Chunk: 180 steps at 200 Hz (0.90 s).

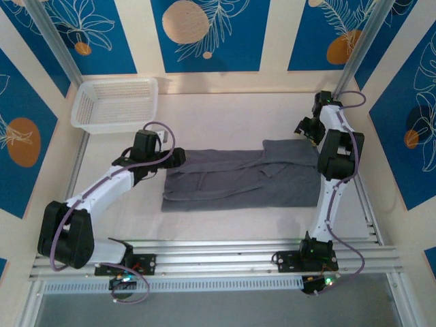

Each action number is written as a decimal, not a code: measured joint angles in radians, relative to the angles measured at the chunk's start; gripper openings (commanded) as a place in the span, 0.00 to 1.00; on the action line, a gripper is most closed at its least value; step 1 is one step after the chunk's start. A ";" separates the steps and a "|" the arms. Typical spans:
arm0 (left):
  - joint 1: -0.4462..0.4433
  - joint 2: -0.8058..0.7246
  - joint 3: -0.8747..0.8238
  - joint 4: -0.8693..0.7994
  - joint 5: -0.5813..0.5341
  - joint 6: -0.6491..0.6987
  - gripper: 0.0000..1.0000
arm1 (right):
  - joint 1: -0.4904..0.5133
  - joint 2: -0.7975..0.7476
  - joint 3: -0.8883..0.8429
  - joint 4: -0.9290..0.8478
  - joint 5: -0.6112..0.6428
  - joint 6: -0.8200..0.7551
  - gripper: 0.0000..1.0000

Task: Fold the inside-out t-shirt

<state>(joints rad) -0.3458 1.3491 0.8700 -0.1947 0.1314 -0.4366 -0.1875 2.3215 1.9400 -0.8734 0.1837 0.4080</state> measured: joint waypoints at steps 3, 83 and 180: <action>0.000 0.000 0.000 0.000 0.000 0.001 0.82 | -0.001 0.000 0.000 -0.004 -0.003 -0.005 0.54; -0.002 0.000 0.000 -0.008 -0.002 0.002 0.82 | -0.023 -0.020 0.001 -0.045 -0.091 0.003 0.00; -0.023 -0.026 0.009 -0.023 -0.006 0.010 0.82 | -0.103 -1.369 -1.295 0.360 -0.159 0.297 0.72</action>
<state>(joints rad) -0.3683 1.3228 0.8791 -0.2176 0.1253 -0.4267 -0.2901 0.9520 0.6445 -0.5137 0.0246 0.7048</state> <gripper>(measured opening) 0.816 0.309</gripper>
